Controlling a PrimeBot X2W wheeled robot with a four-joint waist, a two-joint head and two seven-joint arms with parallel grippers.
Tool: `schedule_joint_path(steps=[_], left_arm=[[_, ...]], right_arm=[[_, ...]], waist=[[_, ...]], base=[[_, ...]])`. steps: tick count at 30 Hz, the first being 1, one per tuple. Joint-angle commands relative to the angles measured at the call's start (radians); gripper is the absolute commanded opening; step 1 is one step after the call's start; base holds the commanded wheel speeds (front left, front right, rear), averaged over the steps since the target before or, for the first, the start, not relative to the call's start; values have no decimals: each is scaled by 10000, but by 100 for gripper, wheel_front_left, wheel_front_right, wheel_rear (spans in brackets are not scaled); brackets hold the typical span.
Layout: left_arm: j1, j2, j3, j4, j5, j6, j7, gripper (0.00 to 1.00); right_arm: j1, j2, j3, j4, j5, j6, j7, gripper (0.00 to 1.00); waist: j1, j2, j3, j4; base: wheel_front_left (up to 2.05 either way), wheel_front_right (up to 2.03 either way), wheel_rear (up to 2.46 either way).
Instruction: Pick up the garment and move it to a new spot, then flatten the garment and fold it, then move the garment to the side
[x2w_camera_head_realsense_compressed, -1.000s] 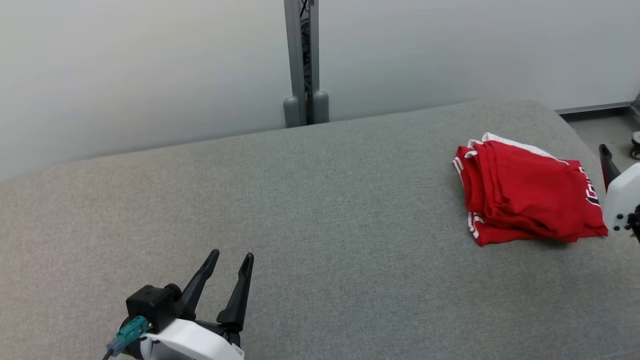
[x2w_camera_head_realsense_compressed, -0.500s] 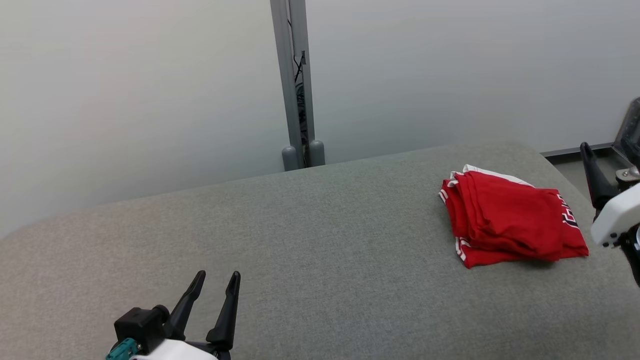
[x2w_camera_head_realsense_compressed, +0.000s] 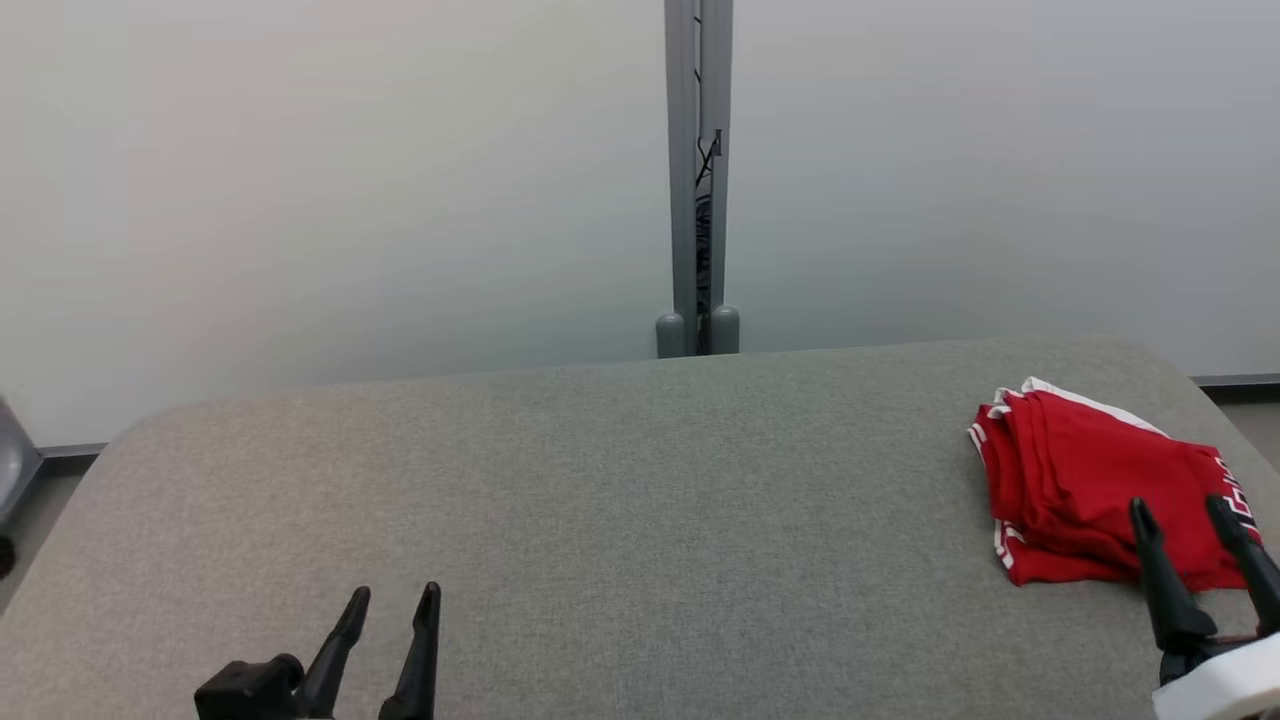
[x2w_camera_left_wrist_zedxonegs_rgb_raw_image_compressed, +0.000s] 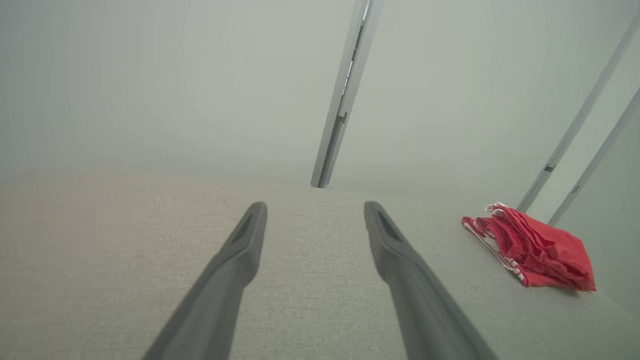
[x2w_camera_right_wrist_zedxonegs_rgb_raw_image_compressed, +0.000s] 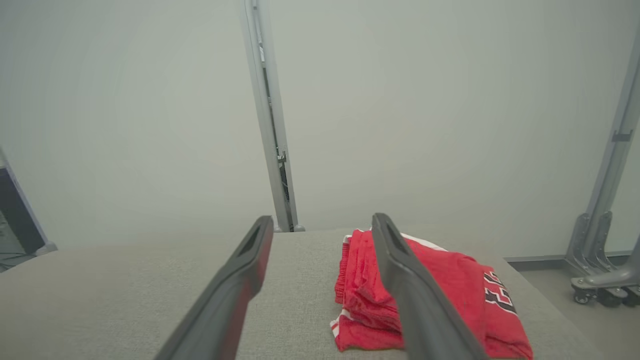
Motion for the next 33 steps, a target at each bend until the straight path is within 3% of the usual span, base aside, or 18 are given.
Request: schedule_joint_path(steps=[1,6,11,13,27,33], left_arm=[[121,-32,233,-15,123,59,-54,100],[472,-195,907,-258,1100,155,-48,100],[1101,-885,1862,-774,2253,207,-49,100],[1357,-1165,2161,-927,2592,32,-49,100],[1908,-1918,3219,-453,3588,-1088,-48,100],[1860,-2026,3377,-227,3687,-1301,-50,100]], right_arm=[[472,256,-316,-366,-142,2,-48,100],[1623,1052,-899,-1513,-831,2,-45,100],[2439,1843,-1200,-2331,-1338,2,-46,100],[2641,1985,-1123,-2517,-1467,2,-47,100],[2985,2210,-1132,-2566,-1767,2,-48,100],[2888,2232,-984,-2507,-1745,2,-48,100]], waist=[[0,-1,-11,172],[0,-1,0,350],[0,-1,-51,413],[0,-1,-58,413],[0,-1,-130,365],[0,-1,-81,311]], base=[[0,0,0],[0,0,0],[0,0,0],[0,0,0],[0,0,0],[0,0,0]])
